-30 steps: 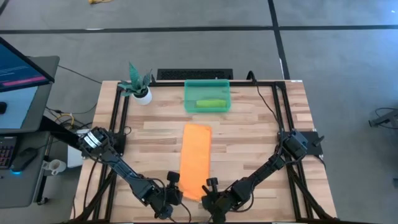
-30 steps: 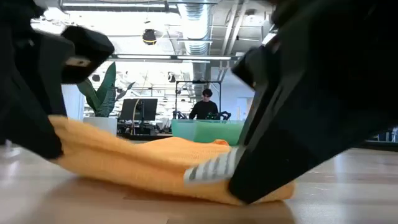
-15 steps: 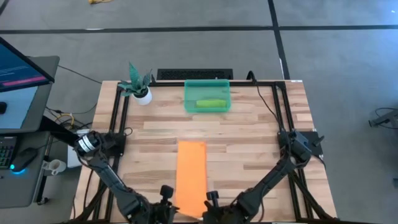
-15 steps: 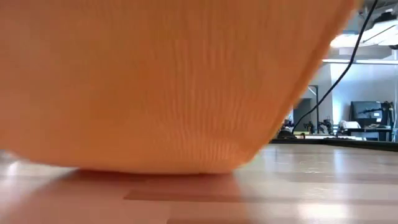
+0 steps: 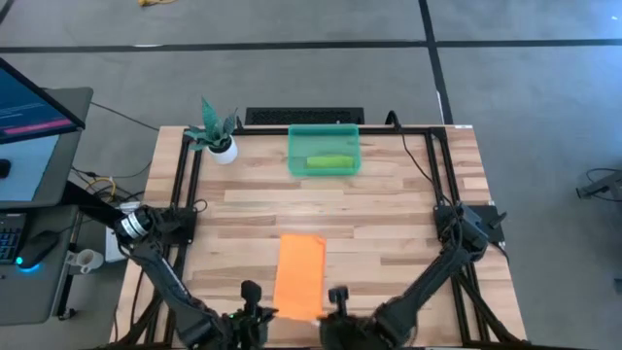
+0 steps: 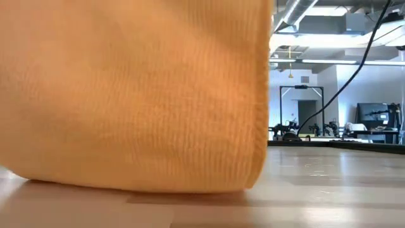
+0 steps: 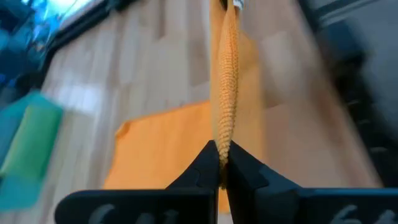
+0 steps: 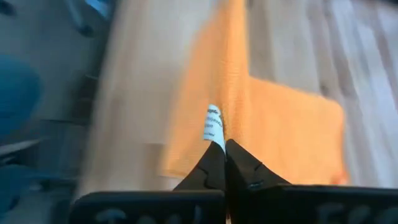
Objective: Roll towel into tight, uniform cylinder
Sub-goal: Roll the orange microfiber towel
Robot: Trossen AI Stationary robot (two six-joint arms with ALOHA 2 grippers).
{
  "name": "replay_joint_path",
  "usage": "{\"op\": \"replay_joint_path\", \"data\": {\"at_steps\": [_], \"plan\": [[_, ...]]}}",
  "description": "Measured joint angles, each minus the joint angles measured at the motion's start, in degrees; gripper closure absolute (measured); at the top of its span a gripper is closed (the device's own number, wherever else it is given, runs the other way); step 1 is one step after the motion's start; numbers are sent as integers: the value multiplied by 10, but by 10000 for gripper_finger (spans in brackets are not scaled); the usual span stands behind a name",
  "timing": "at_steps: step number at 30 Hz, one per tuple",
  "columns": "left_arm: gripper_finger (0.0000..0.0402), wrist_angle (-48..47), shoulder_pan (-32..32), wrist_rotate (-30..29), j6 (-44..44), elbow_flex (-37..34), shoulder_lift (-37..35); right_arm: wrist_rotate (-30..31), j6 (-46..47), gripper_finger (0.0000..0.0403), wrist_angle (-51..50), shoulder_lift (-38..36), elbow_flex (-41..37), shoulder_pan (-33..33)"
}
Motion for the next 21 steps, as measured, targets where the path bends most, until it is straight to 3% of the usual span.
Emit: {"op": "replay_joint_path", "data": {"at_steps": [11,21], "plan": [[401,-53,92,25,-93,-63,0,-2,47,395,-59,0,-53,-83],[401,-46,173,50,-97,-119,0,7,51,392,-69,0,-109,-126]]}}
